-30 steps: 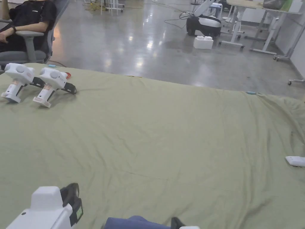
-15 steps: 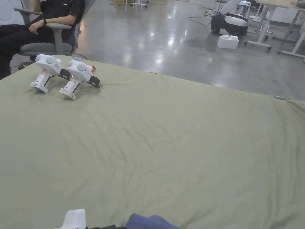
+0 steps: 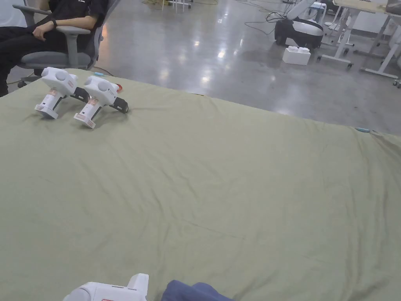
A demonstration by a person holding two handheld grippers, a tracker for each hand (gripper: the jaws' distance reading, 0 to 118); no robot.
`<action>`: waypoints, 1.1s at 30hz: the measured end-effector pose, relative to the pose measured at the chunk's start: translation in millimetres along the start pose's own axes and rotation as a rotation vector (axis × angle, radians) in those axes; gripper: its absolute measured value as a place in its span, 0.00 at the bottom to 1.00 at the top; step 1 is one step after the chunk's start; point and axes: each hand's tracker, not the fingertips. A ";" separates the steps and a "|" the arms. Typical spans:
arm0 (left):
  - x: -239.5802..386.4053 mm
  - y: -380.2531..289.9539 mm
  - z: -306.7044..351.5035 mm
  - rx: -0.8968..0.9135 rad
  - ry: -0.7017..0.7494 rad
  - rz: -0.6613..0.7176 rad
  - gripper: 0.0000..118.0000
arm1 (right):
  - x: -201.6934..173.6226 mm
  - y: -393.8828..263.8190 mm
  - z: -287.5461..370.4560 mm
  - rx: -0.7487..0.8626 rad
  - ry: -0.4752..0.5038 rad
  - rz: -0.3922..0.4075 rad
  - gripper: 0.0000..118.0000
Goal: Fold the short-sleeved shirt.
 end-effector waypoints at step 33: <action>-34.9 119.3 320.8 0.231 0.577 0.019 0.17 | 128.4 164.1 61.5 0.326 -0.202 -0.069 0.00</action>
